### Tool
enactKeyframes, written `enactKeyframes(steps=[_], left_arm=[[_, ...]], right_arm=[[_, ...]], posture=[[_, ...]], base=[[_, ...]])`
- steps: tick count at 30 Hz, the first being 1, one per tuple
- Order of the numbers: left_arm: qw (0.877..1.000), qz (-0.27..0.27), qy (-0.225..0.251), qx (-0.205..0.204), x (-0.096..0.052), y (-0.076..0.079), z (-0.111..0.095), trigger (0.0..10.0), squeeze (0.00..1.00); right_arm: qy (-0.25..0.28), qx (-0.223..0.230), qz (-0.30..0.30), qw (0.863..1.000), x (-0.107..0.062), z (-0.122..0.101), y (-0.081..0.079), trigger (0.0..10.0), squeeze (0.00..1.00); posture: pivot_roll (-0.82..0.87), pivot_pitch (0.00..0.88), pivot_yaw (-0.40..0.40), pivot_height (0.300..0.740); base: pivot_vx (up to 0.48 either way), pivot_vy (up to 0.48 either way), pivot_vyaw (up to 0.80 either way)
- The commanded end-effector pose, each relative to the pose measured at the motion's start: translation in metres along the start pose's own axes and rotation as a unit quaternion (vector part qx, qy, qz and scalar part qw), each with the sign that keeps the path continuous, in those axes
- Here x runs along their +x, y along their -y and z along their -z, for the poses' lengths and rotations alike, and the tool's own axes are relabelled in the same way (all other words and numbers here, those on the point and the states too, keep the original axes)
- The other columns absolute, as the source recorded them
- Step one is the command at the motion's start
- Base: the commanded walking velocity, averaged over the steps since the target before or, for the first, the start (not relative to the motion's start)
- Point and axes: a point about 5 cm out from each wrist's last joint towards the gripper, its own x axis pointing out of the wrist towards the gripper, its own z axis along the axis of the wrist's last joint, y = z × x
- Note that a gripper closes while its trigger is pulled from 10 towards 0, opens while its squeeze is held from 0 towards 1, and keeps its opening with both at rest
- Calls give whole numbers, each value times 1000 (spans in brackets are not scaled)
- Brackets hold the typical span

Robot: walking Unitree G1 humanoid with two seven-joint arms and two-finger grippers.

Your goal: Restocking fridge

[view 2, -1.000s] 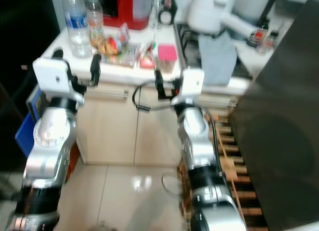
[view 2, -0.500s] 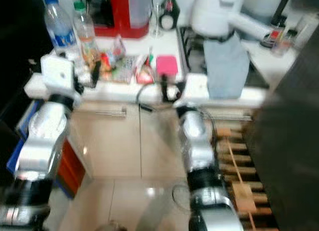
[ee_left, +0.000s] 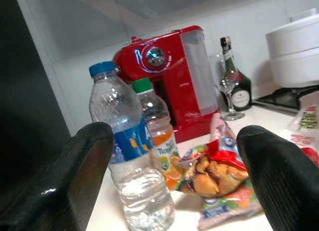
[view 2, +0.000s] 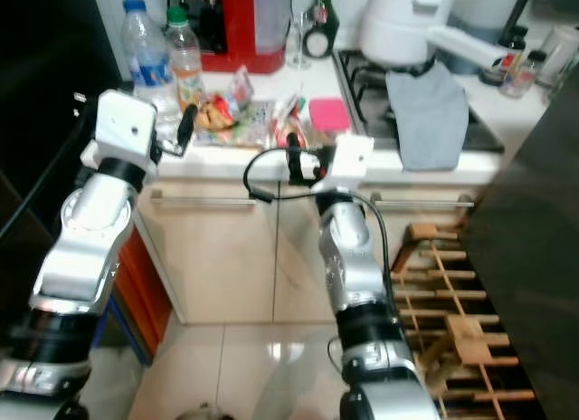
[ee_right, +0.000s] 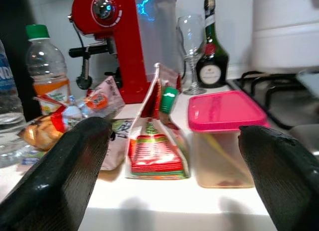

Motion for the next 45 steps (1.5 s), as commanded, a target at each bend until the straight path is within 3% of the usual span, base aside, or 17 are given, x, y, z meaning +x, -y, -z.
enactKeyframes(steps=[1, 2, 7, 9, 15, 21, 30, 36, 40, 45], left_arm=[[1000, 0, -11, -11, 3, 2, 2, 10000, 0], [1000, -2, -12, -19, 3, 3, 2, 10000, 0], [997, 15, 21, -68, 3, 16, -7, 10000, 0], [996, 13, 19, -82, 2, 18, -5, 10000, 0], [997, 10, 2, -78, -5, 21, 1, 10000, 0], [997, 48, 23, -60, -3, 26, -7, 10000, 0], [997, 52, 37, -48, 0, 27, -14, 10000, 0], [997, 15, 50, -61, 1, 20, -21, 10000, 0], [996, 7, 76, -56, -1, 18, -32, 10000, 0], [993, -9, 107, -46, -3, 17, -39, 10000, 0]], right_arm=[[4, -12, 5, 1000, 1, -3, 3, 10000, 0], [6, -19, 3, 1000, 2, -4, 4, 10000, 0], [47, -145, 27, 988, 3, -24, 14, 10000, 0], [57, -157, 34, 985, 2, -31, 17, 10000, 0], [40, -106, 50, 992, -10, -25, 23, 10000, 0], [43, -100, 87, 990, -27, -22, 23, 10000, 0], [39, -84, 86, 992, -19, -25, 22, 10000, 0], [73, -83, 77, 991, -7, -46, 21, 10000, 0], [137, -85, 30, 986, 2, -82, 6, 10000, 0], [162, -67, -6, 985, 2, -99, -9, 10000, 0]], posture=[[58, 0, 10, 740], [58, 0, 10, 740], [42, 0, -10, 740], [33, 0, -13, 740], [35, 0, -21, 740], [29, 0, -22, 740], [26, 0, -18, 740], [28, 0, -15, 740], [25, 0, -15, 740], [24, 0, -17, 740]], base=[[0, 0, 0], [0, 0, 0], [0, 0, 0], [0, 0, 0], [0, 0, 0], [77, 0, 0], [465, 0, 0], [414, 116, 0], [0, 450, 0], [0, 363, 0]])
